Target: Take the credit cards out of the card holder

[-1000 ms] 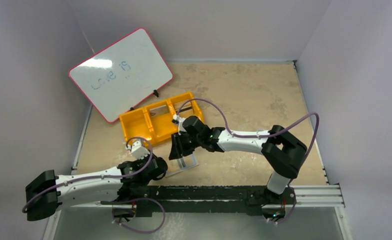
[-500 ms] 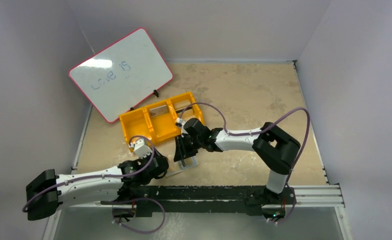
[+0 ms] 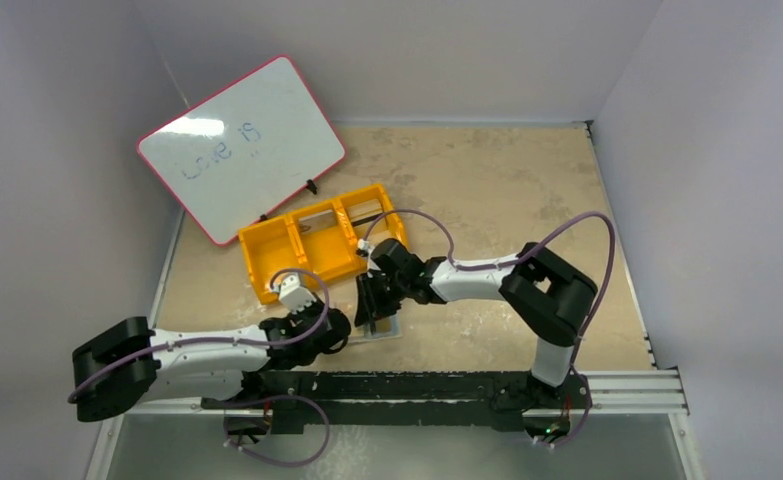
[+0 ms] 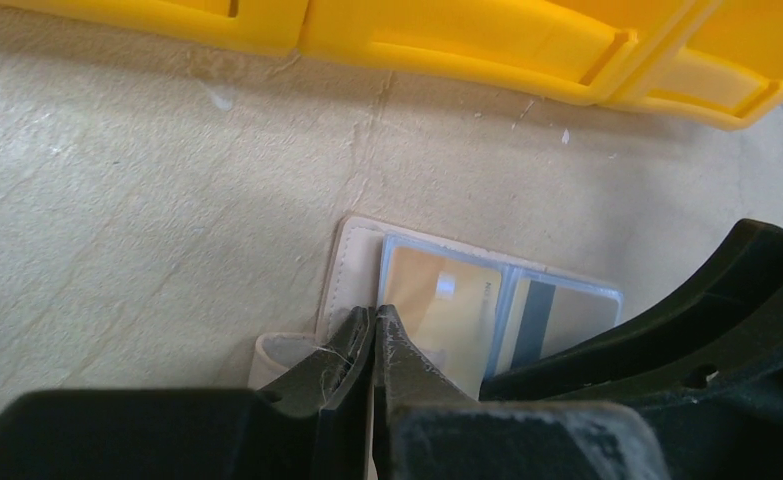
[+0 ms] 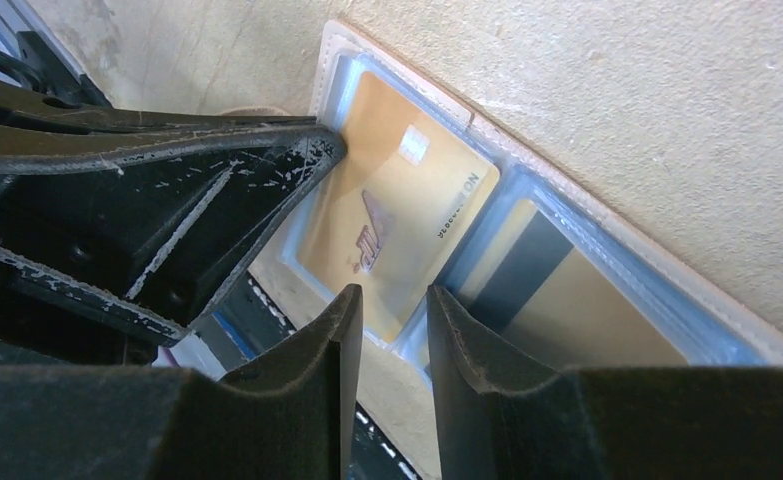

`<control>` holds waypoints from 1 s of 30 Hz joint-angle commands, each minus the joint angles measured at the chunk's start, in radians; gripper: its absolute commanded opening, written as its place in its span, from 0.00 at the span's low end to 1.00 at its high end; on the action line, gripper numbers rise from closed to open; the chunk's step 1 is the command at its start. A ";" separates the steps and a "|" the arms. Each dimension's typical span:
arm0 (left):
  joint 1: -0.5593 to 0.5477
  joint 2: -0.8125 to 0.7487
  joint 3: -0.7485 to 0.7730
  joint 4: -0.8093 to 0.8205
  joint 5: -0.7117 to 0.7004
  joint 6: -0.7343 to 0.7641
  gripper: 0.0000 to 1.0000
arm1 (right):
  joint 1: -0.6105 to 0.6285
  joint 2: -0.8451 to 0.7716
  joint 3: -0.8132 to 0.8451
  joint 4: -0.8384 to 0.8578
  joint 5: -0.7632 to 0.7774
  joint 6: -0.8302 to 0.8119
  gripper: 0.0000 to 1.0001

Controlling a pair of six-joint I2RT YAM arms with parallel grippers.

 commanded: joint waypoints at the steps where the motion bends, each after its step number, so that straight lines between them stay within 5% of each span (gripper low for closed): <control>1: -0.005 0.124 0.006 -0.044 0.088 -0.002 0.00 | -0.025 0.017 -0.032 -0.017 0.010 0.012 0.33; 5: -0.005 0.141 0.004 -0.044 0.086 -0.010 0.00 | -0.088 -0.030 -0.125 0.074 -0.022 0.082 0.32; 9: -0.005 0.115 -0.029 -0.008 0.094 -0.024 0.00 | -0.162 -0.040 -0.276 0.374 -0.194 0.258 0.32; 13: -0.006 0.084 -0.064 0.034 0.110 -0.038 0.00 | -0.160 -0.028 -0.229 0.272 -0.074 0.247 0.33; 23: -0.006 0.125 -0.122 0.180 0.154 -0.055 0.00 | -0.146 0.045 -0.249 0.454 -0.186 0.331 0.19; 30: -0.006 0.109 -0.134 0.161 0.146 -0.074 0.00 | -0.144 0.004 -0.267 0.435 -0.161 0.353 0.10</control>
